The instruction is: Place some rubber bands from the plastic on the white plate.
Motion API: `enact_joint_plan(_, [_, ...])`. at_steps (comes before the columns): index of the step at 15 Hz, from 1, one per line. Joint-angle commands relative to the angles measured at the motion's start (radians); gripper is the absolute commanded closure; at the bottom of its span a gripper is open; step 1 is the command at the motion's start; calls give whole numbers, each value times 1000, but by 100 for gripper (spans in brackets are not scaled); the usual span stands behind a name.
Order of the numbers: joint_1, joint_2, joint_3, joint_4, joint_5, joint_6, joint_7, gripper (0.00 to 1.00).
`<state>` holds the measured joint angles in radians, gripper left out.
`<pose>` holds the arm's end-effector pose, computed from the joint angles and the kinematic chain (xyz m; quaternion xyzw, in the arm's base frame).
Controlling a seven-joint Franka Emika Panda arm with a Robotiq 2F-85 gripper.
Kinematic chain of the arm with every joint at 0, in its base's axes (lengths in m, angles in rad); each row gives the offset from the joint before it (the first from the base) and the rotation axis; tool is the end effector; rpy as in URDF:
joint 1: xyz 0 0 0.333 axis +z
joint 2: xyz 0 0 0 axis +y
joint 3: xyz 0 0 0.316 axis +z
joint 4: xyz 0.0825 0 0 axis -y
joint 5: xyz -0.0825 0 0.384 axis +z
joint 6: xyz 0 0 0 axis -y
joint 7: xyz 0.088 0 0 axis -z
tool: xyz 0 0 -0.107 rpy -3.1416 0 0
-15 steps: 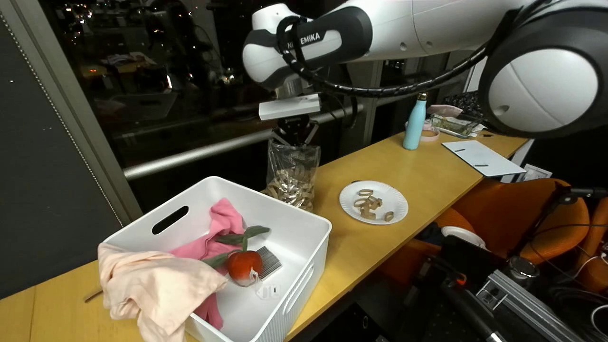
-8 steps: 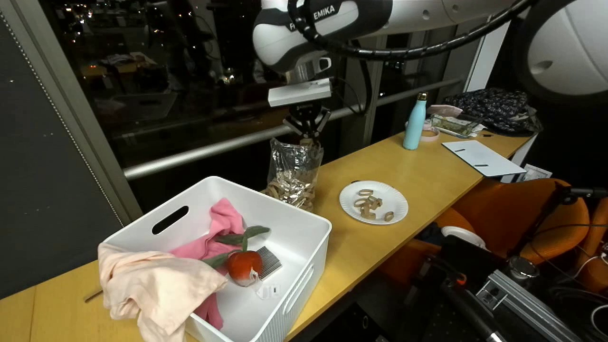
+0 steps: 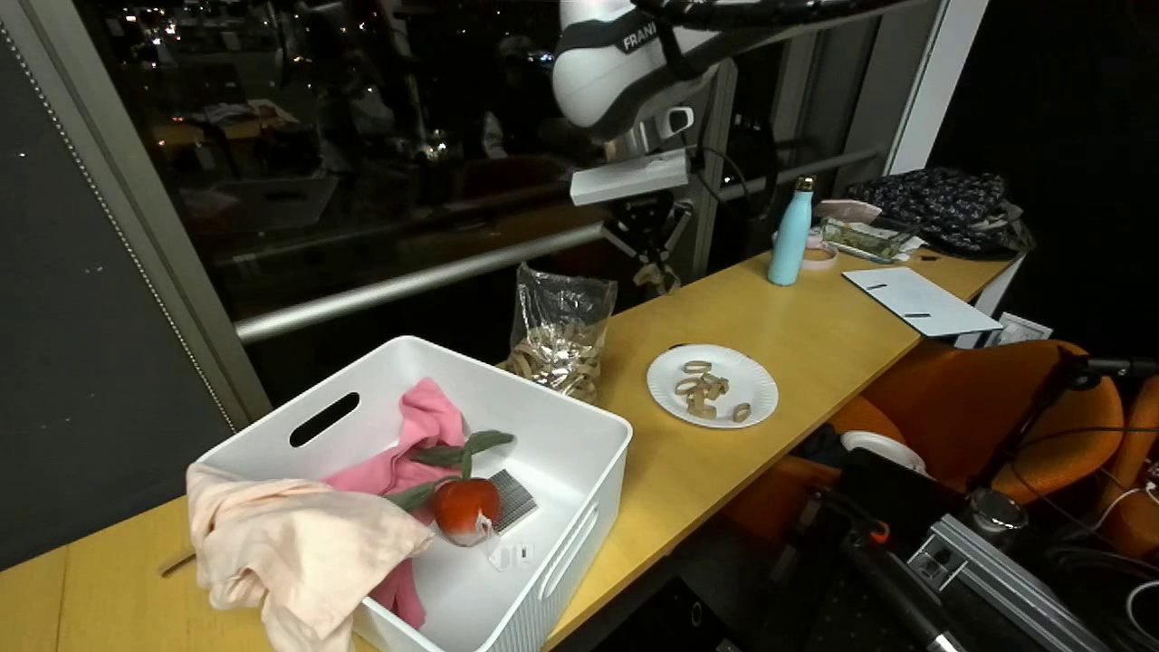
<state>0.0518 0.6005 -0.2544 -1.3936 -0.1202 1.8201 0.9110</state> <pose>0.6888 -0.1175 0.3563 0.8572 -0.4924 -0.0279 0.1482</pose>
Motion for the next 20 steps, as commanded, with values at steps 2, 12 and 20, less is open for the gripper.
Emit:
enact_joint_plan(2, [-46,-89,22,-248,4,154,27,99])
enact_joint_plan(12, [-201,-4,79,-363,217,568,-243,99])
enact_joint_plan(20, [-224,72,122,-360,384,598,-408,99])
